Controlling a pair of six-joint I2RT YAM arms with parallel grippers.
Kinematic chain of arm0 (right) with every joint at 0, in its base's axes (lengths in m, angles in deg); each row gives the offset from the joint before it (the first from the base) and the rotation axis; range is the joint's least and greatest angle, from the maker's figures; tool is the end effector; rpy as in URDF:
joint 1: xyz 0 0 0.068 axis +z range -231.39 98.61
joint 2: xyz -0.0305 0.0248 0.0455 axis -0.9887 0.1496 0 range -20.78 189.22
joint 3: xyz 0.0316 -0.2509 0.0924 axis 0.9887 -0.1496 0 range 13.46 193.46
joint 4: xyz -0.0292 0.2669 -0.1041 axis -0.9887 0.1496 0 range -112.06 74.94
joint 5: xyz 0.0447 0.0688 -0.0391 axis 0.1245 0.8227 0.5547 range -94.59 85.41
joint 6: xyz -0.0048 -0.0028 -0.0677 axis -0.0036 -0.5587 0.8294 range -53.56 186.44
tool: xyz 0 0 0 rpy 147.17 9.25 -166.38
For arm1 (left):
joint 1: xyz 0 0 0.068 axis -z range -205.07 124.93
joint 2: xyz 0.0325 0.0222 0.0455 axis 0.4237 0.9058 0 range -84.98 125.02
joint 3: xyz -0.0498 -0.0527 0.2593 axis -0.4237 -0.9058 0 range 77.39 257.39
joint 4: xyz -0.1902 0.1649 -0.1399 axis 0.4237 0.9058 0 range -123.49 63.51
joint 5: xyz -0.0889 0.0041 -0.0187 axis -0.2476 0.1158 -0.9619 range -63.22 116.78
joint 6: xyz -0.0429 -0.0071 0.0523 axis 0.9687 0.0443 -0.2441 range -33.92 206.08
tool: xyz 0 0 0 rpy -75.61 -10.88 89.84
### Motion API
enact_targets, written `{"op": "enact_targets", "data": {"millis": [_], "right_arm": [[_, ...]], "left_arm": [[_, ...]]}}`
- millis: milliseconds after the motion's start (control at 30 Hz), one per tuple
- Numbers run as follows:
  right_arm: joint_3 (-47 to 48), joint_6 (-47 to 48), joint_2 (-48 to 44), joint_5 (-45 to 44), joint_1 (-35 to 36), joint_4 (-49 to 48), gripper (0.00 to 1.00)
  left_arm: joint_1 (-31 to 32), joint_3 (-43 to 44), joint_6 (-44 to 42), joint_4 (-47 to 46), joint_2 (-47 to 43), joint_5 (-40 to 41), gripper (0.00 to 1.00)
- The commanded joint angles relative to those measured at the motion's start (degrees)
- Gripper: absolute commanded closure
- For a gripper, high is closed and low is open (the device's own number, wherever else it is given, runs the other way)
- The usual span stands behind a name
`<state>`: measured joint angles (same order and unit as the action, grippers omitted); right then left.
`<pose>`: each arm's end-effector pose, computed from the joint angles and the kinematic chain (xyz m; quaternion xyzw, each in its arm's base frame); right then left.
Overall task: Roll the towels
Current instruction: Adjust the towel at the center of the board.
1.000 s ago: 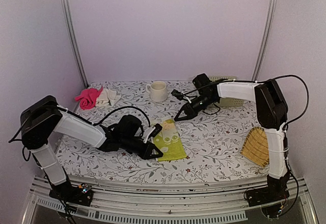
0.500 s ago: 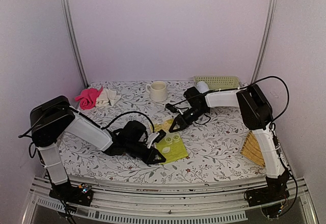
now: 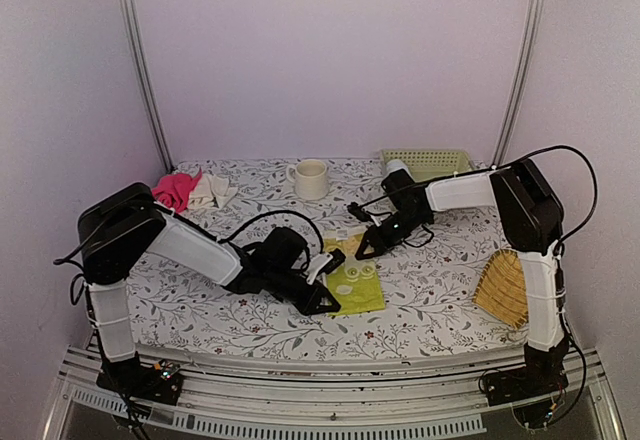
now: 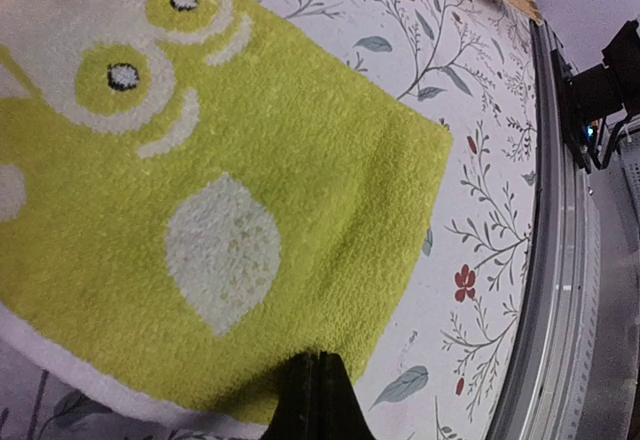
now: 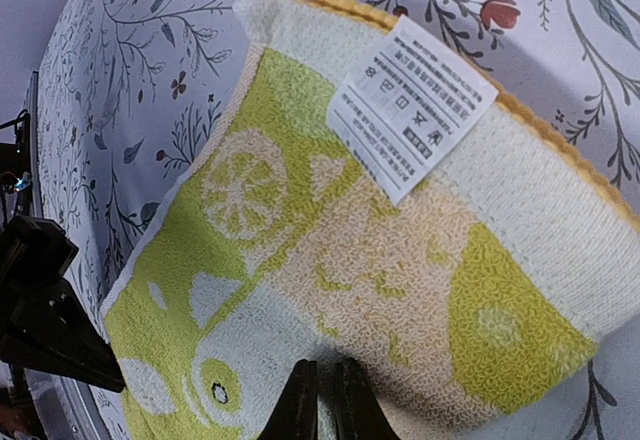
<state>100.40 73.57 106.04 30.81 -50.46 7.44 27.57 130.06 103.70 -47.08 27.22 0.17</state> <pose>0.3833 0.2665 0.0819 -0.3571 0.8683 0.3279 0.1051 0.2196 -0.3281 0.0612 0.3537 0.8344 -0.3845 0.1757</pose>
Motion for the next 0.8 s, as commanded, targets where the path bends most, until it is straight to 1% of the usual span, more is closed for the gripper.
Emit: {"op": "enact_targets", "data": {"millis": [0,200,233,267,333,367,500,600,767], "right_arm": [[-2.80,1.81,2.68,-7.64,-1.14,4.88,0.88],[-2.55,4.33,0.69,-3.85,-1.19,4.48,0.82],[-2.63,4.78,-0.40,-3.70,-1.20,4.49,0.82],[-2.78,5.48,-1.69,-3.67,-1.27,4.39,0.78],[-3.25,6.13,-4.67,-3.31,-1.32,4.14,0.76],[-3.49,6.53,-6.17,-2.80,-1.32,4.10,0.74],[-6.19,9.49,-13.47,-1.88,-1.31,2.18,0.70],[-8.97,11.47,-18.76,-1.26,-1.37,1.87,0.67],[-13.94,16.19,-28.76,-0.04,-1.32,2.52,0.65]], "left_arm": [[0.88,0.60,-1.90,6.02,3.43,0.25,1.00],[1.16,1.16,-1.85,6.32,2.54,0.68,1.00],[1.19,1.39,-2.01,6.63,2.04,0.68,1.00],[1.31,1.66,-2.21,7.11,1.55,0.80,1.00],[1.53,2.45,-2.56,8.19,1.03,1.21,1.00],[1.65,3.02,-2.74,8.95,-1.07,1.43,1.00],[1.80,6.66,-3.61,12.26,-4.27,0.69,1.00],[1.76,9.20,-5.45,15.33,-7.61,1.46,0.96],[1.76,10.79,-9.58,20.33,-13.39,6.45,0.81]]}}
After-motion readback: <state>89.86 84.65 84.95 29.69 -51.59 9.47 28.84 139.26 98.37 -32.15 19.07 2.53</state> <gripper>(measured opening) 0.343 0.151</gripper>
